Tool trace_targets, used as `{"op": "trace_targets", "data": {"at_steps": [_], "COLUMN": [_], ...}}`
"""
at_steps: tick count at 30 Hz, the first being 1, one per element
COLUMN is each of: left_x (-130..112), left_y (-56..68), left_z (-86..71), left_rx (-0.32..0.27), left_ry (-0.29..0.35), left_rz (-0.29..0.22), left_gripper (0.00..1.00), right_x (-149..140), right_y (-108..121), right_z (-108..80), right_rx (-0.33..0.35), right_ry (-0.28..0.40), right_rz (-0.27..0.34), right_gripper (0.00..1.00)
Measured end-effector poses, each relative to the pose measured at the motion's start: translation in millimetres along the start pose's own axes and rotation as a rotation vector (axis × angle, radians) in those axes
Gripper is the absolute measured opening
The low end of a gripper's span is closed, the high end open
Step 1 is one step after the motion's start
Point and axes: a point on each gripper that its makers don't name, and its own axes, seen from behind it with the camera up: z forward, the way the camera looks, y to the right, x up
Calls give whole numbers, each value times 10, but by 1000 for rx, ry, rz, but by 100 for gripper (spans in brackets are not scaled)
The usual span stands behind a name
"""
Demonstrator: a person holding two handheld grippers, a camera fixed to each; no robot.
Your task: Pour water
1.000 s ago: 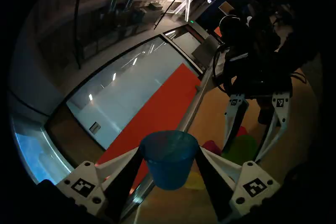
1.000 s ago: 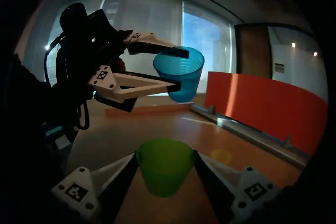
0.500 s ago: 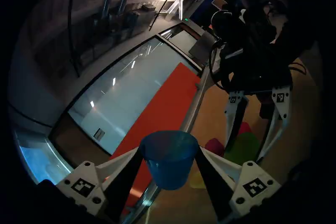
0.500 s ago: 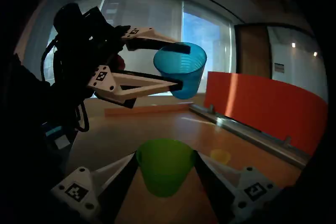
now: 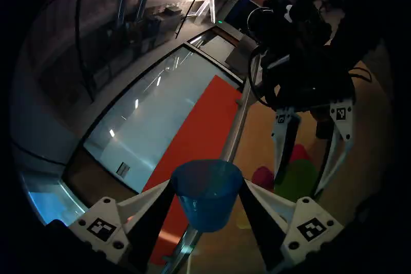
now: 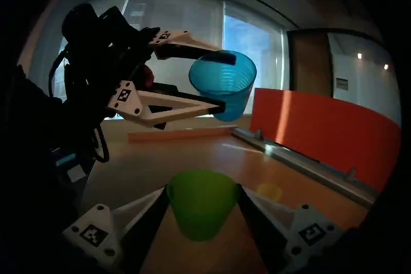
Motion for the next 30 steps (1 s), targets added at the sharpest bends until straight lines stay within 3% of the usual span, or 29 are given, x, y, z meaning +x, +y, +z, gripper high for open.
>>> {"op": "trace_targets", "data": {"at_steps": [21, 30], "left_x": [38, 39], "left_y": [43, 39], "left_z": [22, 48], "left_rx": [-11, -9], "left_ry": [-5, -8], "left_rz": [86, 100], "left_gripper": [86, 86], "right_x": [17, 5], "right_y": [22, 36], "right_z": [-4, -16], "right_rx": [-3, -7], "right_ry": [2, 3], "right_rz": [-3, -1], "right_gripper": [94, 94]}}
